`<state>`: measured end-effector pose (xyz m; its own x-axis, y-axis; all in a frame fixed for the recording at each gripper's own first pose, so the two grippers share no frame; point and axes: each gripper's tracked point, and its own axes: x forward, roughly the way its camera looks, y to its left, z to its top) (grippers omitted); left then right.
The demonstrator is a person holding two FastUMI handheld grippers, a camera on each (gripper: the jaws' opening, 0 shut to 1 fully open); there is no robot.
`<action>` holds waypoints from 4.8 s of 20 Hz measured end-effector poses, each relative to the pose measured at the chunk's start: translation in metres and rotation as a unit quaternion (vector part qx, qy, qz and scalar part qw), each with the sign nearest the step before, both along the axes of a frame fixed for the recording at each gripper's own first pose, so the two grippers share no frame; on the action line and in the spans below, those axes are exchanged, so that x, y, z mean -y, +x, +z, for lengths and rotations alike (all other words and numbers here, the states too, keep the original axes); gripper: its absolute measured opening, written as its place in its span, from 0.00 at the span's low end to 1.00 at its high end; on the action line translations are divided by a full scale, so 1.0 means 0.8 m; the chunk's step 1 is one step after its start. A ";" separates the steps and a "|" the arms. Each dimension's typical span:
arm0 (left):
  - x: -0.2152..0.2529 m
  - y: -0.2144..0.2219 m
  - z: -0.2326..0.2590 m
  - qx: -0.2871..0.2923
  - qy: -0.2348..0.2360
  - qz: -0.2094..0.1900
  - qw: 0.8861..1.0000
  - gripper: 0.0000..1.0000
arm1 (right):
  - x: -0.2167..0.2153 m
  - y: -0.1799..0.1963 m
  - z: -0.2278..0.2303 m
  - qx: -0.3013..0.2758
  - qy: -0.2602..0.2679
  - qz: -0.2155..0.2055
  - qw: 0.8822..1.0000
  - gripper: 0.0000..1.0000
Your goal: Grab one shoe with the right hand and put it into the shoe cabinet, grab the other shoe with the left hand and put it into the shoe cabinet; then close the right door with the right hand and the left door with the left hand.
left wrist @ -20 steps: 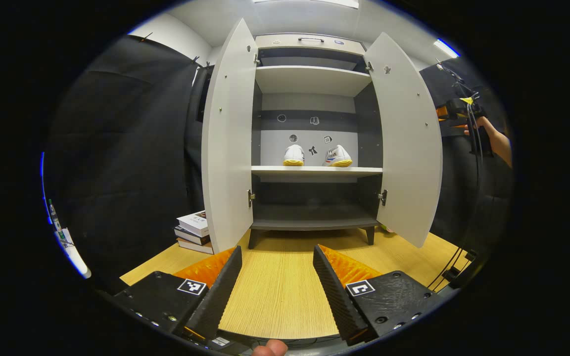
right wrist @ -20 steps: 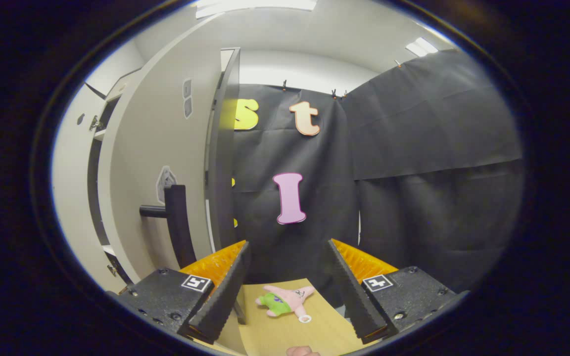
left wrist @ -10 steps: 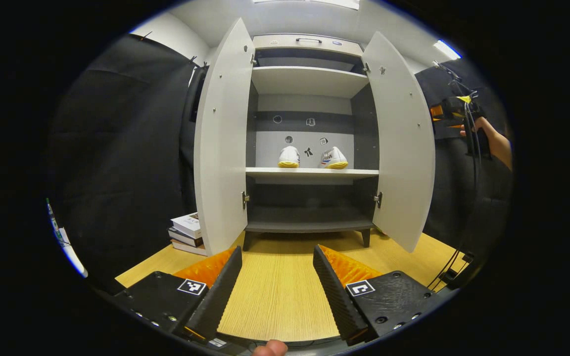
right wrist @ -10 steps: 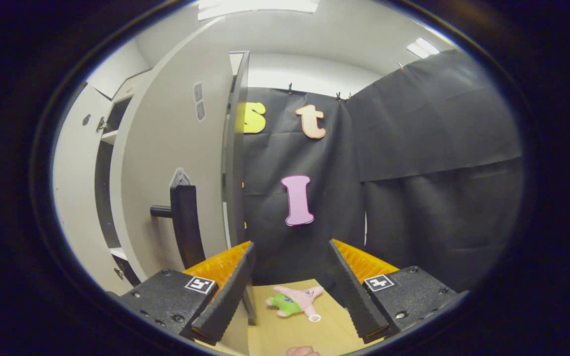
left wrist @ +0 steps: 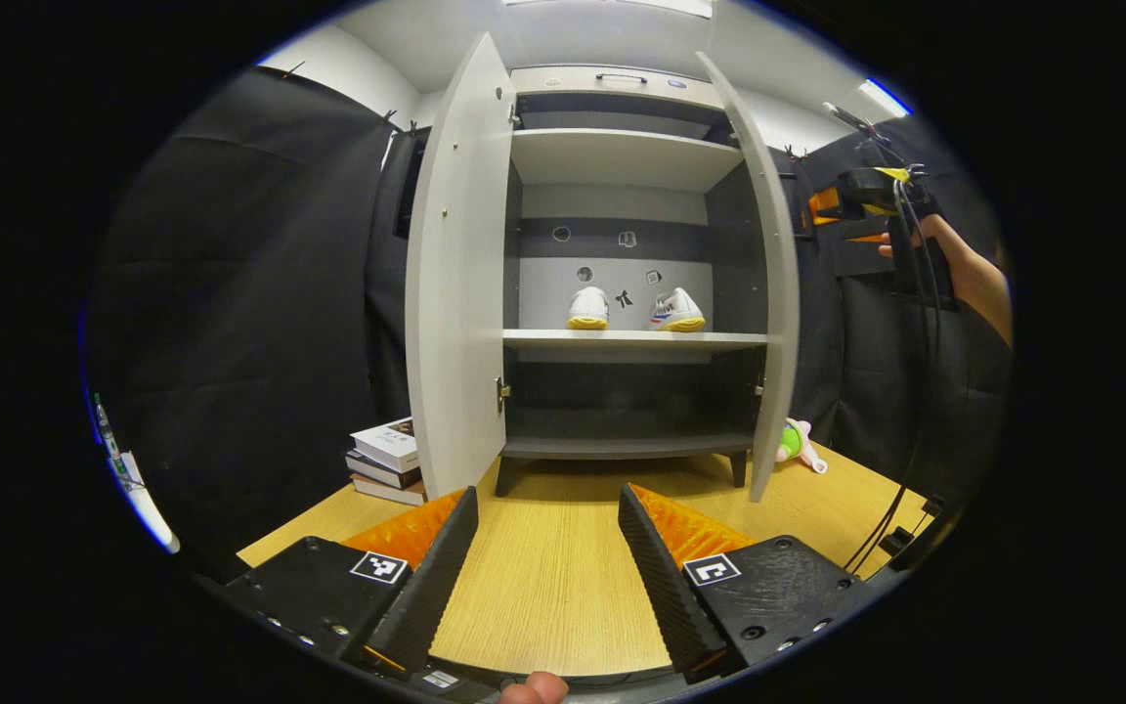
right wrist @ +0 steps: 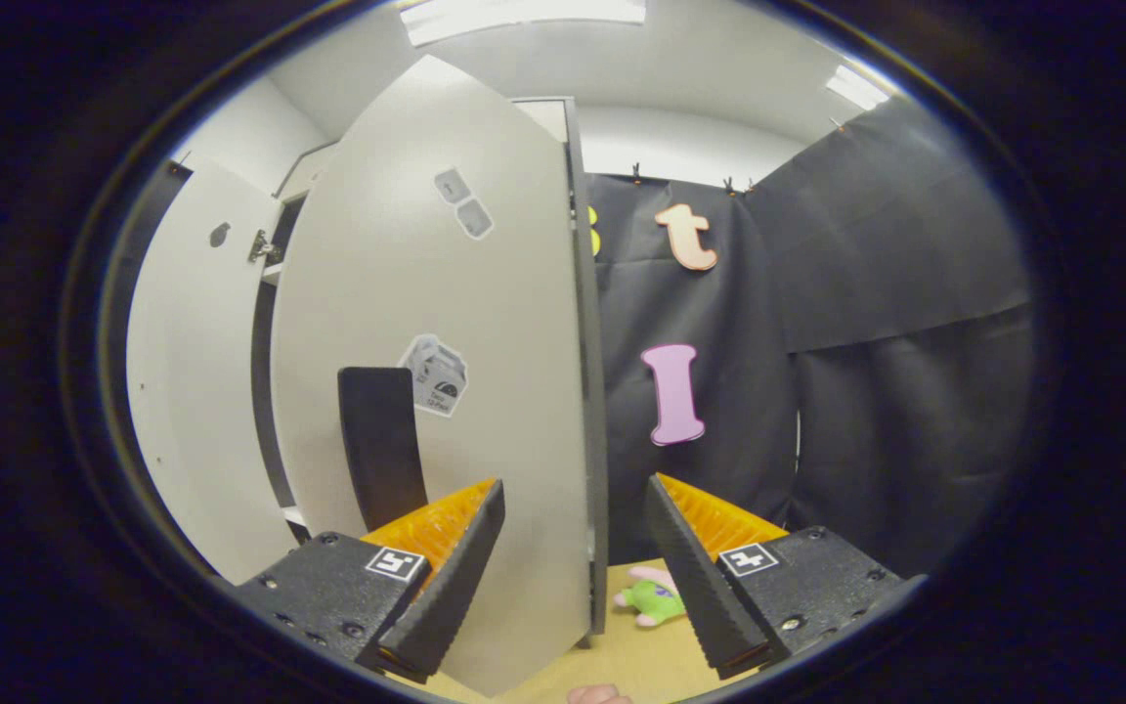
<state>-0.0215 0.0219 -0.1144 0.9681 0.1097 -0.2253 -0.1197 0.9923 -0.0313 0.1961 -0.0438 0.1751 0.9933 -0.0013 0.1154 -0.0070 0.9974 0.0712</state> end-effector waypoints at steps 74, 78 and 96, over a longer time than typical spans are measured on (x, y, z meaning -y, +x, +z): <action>-0.317 0.154 0.276 0.148 -0.005 0.131 0.980 0.94 | -0.023 -0.230 -0.287 -0.074 -0.009 -0.010 0.997 0.98; -0.326 0.183 0.275 0.135 -0.001 0.122 0.983 0.94 | -0.017 -0.223 -0.282 -0.070 -0.005 -0.017 0.997 0.98; -0.300 0.194 0.278 0.141 -0.010 0.091 0.986 0.92 | -0.014 -0.211 -0.286 -0.073 -0.013 -0.018 0.997 0.98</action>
<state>0.1335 0.2617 0.1079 0.9574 0.2851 0.0464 -0.2788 0.9541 -0.1090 0.0272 -0.0325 -0.0536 0.9989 -0.0360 -0.0290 0.0372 0.9984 0.0427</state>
